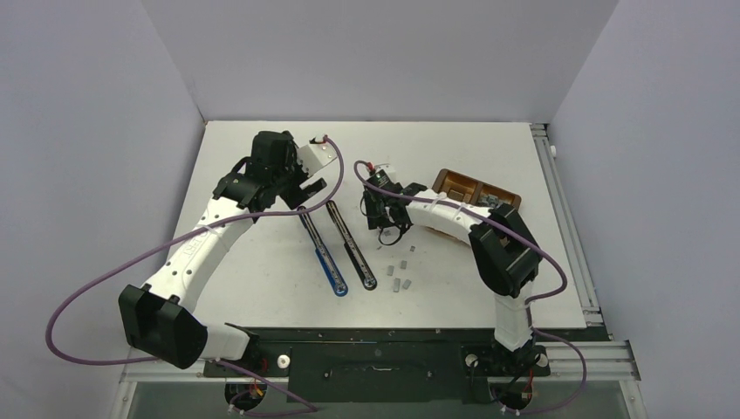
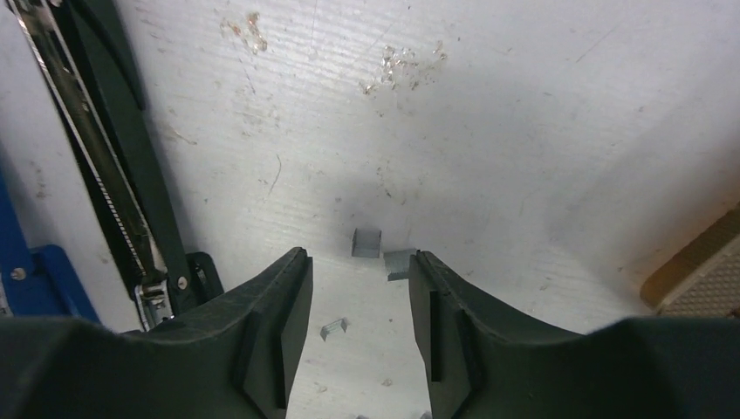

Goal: Load the staples into the stapler

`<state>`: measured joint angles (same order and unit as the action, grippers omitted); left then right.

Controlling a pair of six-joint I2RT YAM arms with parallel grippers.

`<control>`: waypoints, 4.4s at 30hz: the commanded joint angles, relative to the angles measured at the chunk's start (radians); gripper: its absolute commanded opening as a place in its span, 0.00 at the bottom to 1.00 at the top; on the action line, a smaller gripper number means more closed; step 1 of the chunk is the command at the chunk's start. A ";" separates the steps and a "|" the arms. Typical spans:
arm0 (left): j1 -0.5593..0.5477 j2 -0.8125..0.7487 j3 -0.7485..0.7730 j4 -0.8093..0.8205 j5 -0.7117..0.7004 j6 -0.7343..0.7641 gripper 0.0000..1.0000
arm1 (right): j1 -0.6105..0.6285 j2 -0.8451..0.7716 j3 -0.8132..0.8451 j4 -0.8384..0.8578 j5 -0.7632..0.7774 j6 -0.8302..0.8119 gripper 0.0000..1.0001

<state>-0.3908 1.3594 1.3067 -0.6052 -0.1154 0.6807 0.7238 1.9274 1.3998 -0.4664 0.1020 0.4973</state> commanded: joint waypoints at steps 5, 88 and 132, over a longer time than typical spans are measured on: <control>0.003 -0.015 0.036 -0.001 0.009 -0.043 0.96 | 0.033 0.048 0.036 -0.003 0.063 -0.027 0.41; 0.001 -0.080 -0.007 -0.018 0.161 -0.049 0.96 | -0.142 -0.235 -0.286 -0.570 -0.321 -0.087 0.09; -0.001 -0.090 0.000 -0.023 0.176 -0.034 0.96 | -0.135 -0.215 -0.122 -0.531 -0.308 -0.061 0.40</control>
<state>-0.3908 1.2938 1.2850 -0.6281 0.0395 0.6495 0.5774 1.8118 1.1858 -0.9947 -0.2459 0.4118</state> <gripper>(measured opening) 0.960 0.376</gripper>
